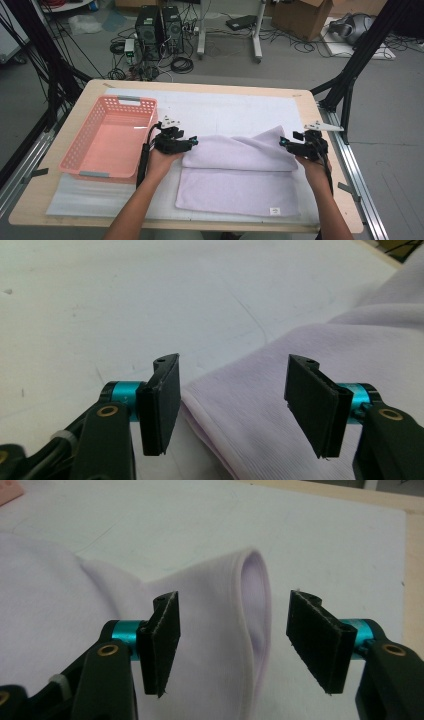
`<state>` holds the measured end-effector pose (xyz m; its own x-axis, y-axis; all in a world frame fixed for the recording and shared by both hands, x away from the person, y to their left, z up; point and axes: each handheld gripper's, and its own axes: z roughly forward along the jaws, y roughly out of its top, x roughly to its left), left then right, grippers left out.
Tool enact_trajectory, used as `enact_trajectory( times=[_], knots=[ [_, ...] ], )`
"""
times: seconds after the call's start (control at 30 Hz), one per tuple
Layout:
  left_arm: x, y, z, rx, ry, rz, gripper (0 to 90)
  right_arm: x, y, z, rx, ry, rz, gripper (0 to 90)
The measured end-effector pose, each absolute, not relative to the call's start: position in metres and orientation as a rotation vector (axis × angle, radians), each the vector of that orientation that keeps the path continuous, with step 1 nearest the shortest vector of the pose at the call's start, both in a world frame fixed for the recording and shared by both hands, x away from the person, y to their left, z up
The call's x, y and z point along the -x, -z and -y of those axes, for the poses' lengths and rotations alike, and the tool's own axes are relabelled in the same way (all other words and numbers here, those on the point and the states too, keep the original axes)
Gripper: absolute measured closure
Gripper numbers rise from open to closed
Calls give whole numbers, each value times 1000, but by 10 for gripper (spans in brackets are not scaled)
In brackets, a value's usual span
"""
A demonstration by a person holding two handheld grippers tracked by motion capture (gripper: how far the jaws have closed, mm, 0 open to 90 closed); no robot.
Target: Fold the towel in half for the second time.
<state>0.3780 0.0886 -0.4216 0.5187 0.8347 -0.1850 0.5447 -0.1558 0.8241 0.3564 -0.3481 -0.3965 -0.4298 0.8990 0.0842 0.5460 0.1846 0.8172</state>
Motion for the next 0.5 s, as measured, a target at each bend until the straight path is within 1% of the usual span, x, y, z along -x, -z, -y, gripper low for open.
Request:
enact_trajectory(
  times=[0.07,0.17,0.27,0.33,0.37,0.4,0.43,0.47,0.5],
  knots=[
    [-387,425,-86,-1869,-396,-1171,392,-371,396,343,-1351,-1110,-2073,341],
    [-395,432,-86,-1864,-392,-1193,394,-393,400,338,-1354,-1062,-2119,307],
    [-401,442,-87,-1893,-347,-1223,394,-410,404,333,-1343,-1022,-2141,307],
    [-402,447,-85,-1905,-325,-1217,413,-419,409,333,-1372,-988,-2150,319],
    [-401,447,-84,-1916,-344,-1203,431,-423,413,334,-1388,-985,-2152,369],
    [-401,447,-83,-1922,-346,-1195,513,-426,417,337,-1424,-1006,-2166,453],
    [-401,447,-83,-1925,-364,-1193,574,-428,421,340,-1461,-1034,-2185,557],
    [-401,447,-83,-1920,-345,-1185,729,-429,424,342,-1471,-1047,-2215,786],
    [-402,447,-84,-1907,-341,-1195,808,-427,424,342,-1453,-1042,-2223,812]
  ],
)
